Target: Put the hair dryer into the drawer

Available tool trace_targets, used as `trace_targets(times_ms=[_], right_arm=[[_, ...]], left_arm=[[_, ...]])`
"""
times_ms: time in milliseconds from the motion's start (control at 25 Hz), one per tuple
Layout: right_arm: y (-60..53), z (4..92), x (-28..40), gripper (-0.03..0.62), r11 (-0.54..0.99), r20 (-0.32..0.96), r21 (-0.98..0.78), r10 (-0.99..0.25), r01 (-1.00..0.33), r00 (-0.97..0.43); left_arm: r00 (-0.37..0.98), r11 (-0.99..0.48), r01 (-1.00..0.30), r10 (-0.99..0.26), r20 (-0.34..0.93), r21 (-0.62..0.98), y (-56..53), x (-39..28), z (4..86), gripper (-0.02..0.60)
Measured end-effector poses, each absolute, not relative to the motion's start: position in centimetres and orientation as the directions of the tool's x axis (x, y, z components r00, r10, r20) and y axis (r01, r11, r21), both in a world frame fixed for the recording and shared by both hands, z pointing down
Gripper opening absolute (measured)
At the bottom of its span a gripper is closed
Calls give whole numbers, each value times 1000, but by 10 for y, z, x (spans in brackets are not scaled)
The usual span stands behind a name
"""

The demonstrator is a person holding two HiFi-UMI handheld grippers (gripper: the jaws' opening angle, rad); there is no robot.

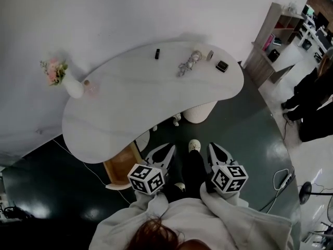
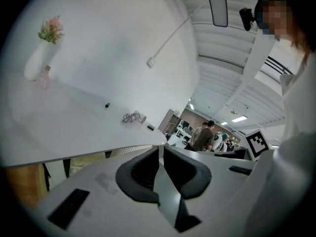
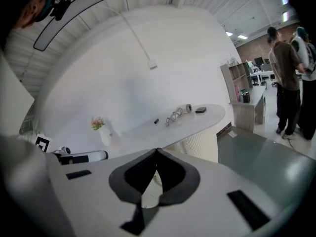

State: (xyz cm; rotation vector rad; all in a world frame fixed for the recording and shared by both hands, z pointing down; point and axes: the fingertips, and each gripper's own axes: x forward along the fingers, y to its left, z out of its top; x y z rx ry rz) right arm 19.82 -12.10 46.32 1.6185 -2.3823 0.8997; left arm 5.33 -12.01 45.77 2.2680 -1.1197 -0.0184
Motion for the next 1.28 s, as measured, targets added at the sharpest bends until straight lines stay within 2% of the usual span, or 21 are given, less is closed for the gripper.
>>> trace_targets(times_ms=[920,1280], right_arm=[[-315,470,275,49,225,432,-431,-798,-874,-419],[-374,484,281,49,263,443,-439,-768,-859,-462]], left_arm=[[645,-444,-722,-710,282,532,-311,124,465,40],[625,-427,-742,-720,302,517,-370,138,479,40]])
